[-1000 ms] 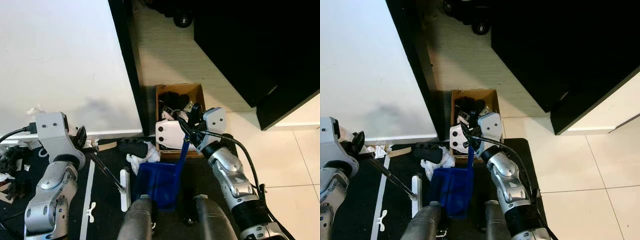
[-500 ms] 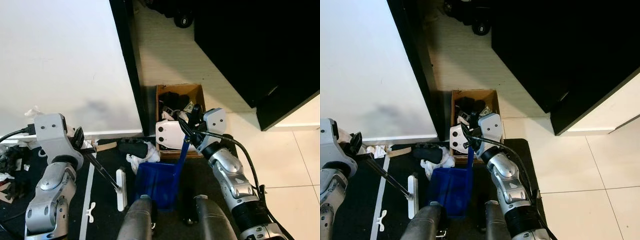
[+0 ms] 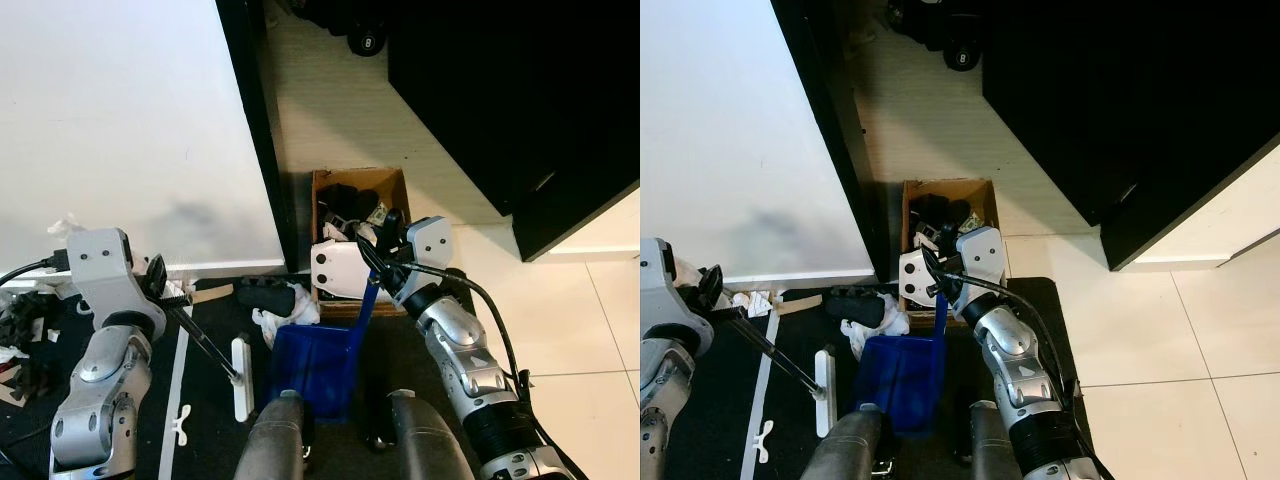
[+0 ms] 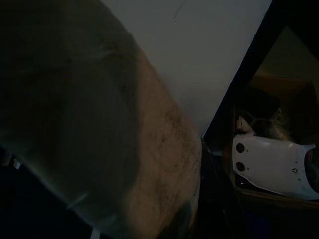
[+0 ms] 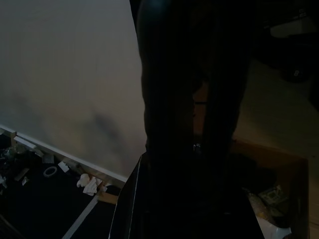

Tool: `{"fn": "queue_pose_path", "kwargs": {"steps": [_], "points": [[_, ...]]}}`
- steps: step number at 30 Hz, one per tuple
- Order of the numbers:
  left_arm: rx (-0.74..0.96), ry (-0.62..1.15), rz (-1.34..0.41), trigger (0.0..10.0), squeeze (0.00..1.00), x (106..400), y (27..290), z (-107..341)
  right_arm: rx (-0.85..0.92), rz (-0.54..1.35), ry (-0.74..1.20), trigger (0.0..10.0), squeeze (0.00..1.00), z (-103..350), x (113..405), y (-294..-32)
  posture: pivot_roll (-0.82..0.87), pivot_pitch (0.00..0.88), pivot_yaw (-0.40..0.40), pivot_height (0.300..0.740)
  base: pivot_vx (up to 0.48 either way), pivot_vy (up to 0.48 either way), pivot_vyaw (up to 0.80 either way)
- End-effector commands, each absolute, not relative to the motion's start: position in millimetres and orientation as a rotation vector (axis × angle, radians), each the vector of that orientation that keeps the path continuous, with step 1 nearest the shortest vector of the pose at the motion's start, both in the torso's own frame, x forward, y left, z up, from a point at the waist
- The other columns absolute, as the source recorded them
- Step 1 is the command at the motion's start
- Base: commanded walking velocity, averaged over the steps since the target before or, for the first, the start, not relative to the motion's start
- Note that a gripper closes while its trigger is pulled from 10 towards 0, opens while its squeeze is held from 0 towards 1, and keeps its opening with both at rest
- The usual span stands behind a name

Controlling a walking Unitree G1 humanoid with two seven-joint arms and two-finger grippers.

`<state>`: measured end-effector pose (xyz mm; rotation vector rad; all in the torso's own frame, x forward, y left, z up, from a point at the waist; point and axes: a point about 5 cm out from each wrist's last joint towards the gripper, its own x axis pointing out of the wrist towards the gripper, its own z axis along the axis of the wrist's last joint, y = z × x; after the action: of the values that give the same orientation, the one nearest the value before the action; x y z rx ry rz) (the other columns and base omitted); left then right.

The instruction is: Sweep floor

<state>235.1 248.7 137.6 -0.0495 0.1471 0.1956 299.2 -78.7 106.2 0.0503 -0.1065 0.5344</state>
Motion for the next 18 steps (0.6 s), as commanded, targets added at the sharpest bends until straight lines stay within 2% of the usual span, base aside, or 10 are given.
{"fn": "queue_pose_path", "kwargs": {"steps": [1, 18], "points": [[-0.053, 0.159, 0.219, 10.0, 0.0, 231.5, 251.5, 132.2, 0.079, 0.537, -0.075, 10.0, 0.0, 98.6, 295.3, -77.6, 0.18, 0.222, 0.011, 0.74, 0.0, 0.0, 0.0], [-0.064, 0.155, 0.226, 10.0, 0.0, 232.0, 251.8, 131.5, 0.077, 0.534, -0.072, 10.0, 0.0, 98.1, 295.8, -78.8, 0.18, 0.221, 0.009, 0.74, 0.0, 0.0, 0.0]]}}
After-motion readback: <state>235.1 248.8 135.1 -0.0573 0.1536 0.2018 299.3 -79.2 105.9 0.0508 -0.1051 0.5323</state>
